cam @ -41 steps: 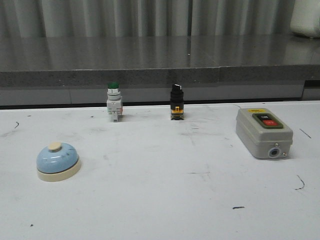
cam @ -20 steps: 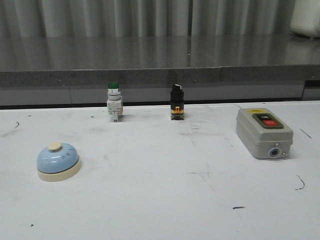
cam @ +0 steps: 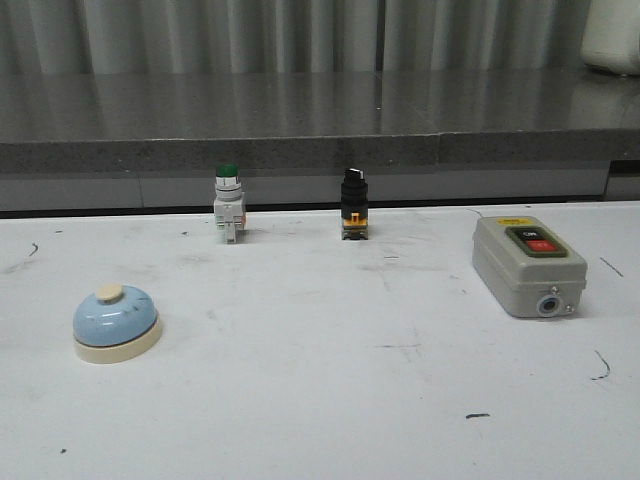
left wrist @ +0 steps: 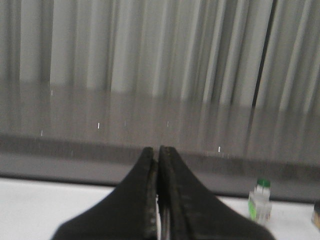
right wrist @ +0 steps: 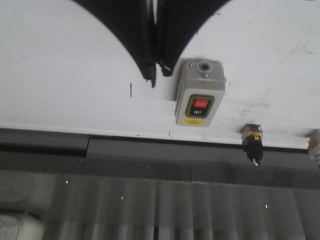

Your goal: Place and press bell with both arms

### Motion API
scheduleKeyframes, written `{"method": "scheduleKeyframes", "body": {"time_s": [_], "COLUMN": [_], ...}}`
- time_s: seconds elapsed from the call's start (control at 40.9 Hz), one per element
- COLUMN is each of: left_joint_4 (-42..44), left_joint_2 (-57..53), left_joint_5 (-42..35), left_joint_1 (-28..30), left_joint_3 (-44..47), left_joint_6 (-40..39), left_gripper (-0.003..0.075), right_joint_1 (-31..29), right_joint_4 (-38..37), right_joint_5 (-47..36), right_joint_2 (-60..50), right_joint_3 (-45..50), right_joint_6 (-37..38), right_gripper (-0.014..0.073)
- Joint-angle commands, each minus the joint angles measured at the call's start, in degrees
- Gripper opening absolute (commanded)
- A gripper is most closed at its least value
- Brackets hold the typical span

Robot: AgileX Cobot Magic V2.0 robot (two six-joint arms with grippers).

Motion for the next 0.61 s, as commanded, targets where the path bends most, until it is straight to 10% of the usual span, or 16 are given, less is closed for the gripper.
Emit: {"method": "scheduleKeyframes", "body": {"time_s": [0.0, 0.245, 0.587], "left_joint_4": [-0.5, -0.3, -0.3], "left_joint_2": [-1.0, 6.7, 20.2], "left_joint_5": [-10.8, 10.3, 18.5], "left_joint_1": [0.2, 0.1, 0.1], "left_joint_3": [-2.5, -19.2, -25.4], "left_joint_6": [-0.4, 0.4, 1.9], "left_gripper": [-0.0020, -0.0020, -0.0019], "right_joint_1": [-0.3, -0.3, -0.3], "right_joint_4": [-0.1, -0.1, -0.1], "right_joint_5": [-7.2, 5.7, 11.4], "right_joint_2": [-0.9, 5.6, 22.9], "right_joint_3": [-4.2, -21.5, -31.7], "right_joint_6": [0.2, 0.2, 0.2], "right_gripper": [-0.0062, -0.0062, -0.0062]}}
